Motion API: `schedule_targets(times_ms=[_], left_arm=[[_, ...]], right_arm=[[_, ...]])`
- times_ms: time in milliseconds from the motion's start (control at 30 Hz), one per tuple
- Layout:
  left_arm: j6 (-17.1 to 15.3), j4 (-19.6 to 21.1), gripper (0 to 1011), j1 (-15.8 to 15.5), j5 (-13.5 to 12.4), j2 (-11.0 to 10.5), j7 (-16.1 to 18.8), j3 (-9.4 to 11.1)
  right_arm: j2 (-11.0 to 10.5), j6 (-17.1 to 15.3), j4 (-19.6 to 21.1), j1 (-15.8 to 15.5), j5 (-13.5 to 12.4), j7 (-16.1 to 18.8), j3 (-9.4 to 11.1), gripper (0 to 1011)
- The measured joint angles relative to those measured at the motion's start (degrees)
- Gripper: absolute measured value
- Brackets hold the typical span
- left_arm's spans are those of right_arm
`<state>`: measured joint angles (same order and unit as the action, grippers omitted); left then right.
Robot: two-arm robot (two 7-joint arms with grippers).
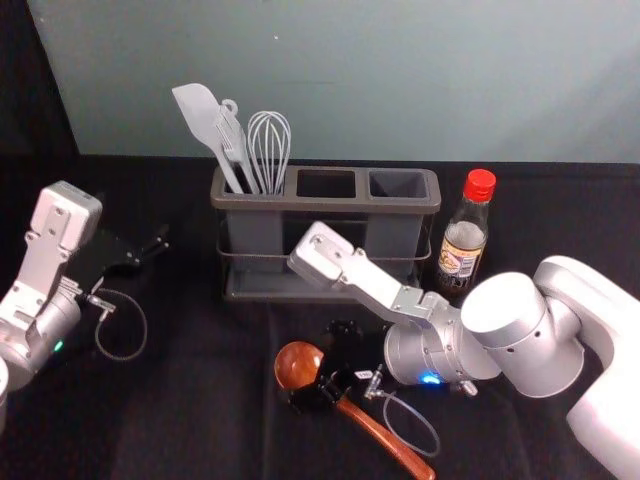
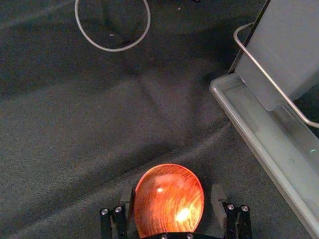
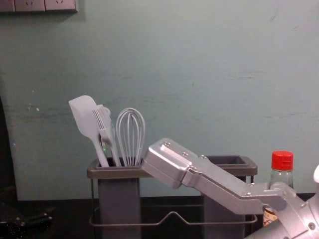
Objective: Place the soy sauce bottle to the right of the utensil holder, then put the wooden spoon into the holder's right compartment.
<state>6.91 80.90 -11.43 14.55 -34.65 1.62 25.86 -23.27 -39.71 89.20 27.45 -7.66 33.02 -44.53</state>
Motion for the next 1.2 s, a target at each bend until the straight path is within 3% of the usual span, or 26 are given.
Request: schedule_targets(times_ms=[467,867,1133,1200], left_arm=[[0.0,0.0,1005,0.0,0.0,0.0,0.0,0.0],[0.0,0.0,1005,0.0,0.0,0.0,0.0,0.0],[0.0,0.0,1005,0.0,0.0,0.0,0.0,0.0],[0.0,0.0,1005,0.0,0.0,0.0,0.0,0.0]], right_arm=[[1.44,0.45,-1.55,-0.29,2.05,0.56,0.44,1000],[1.39,0.47,-1.47,-0.29,1.95,0.54,0.44,999],[1.36,0.45,-1.37,-0.25,1.85,0.54,0.4,846],[1.35,0.44,-1.37,-0.25,1.84,0.54,0.39,846]])
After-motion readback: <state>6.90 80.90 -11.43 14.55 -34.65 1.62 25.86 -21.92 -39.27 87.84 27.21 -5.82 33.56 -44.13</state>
